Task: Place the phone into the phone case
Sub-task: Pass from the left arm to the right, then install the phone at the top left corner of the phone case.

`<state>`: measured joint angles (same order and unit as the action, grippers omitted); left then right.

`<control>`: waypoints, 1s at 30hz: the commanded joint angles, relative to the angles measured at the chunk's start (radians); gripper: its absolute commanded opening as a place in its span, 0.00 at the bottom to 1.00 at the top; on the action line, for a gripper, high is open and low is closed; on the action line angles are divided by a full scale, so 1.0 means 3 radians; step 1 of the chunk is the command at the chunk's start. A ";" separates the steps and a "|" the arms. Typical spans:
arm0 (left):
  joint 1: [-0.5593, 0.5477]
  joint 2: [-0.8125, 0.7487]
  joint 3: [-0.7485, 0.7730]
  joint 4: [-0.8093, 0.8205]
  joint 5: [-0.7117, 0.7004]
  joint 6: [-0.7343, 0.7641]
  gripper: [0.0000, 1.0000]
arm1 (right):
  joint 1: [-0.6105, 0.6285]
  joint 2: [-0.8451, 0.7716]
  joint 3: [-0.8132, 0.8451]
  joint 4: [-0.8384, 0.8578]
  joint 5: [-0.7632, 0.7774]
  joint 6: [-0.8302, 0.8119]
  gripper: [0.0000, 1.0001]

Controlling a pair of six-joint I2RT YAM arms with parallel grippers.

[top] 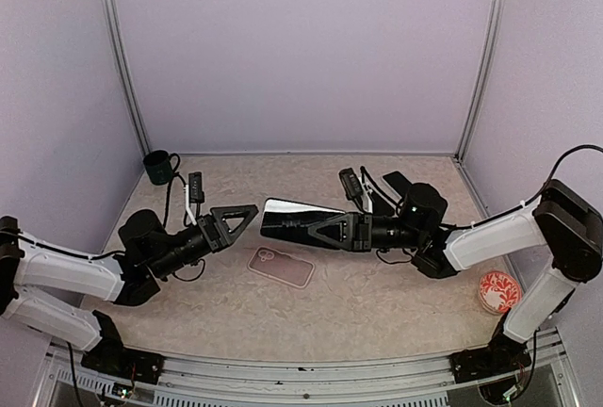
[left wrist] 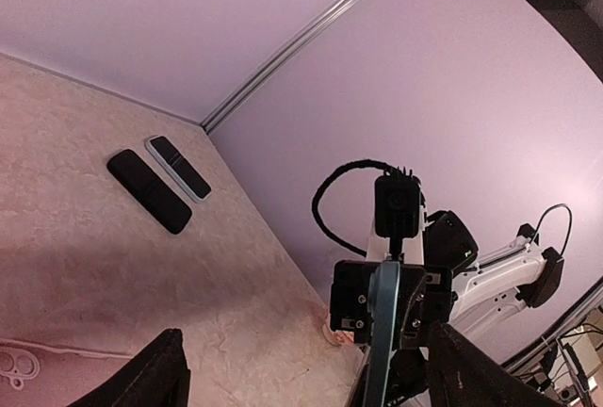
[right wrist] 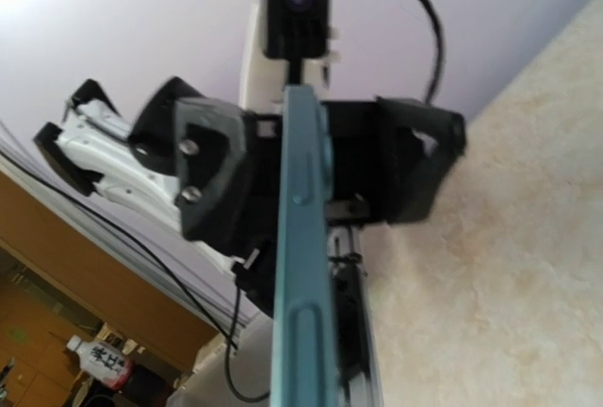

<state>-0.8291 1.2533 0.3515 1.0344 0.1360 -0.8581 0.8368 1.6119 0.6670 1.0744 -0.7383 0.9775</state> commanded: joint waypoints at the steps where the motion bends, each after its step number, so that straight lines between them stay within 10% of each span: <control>1: 0.0042 -0.0239 -0.0100 -0.0451 -0.0236 0.0093 0.89 | 0.0028 -0.0169 -0.0043 -0.0333 0.0104 -0.0121 0.00; 14: 0.0254 -0.0273 -0.0313 -0.0845 -0.0536 0.0036 0.99 | 0.0058 -0.0184 -0.0041 -0.0972 0.0542 -0.0117 0.00; 30: 0.0414 0.0966 -0.0074 -0.0232 -0.0226 -0.0083 0.99 | 0.0084 0.0199 0.0176 -0.1541 0.0832 0.0590 0.00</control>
<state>-0.7189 1.4750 0.3000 0.8532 0.0189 -0.8692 0.8524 1.6512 0.6666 0.6209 -0.5152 1.0874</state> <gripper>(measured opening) 0.988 0.046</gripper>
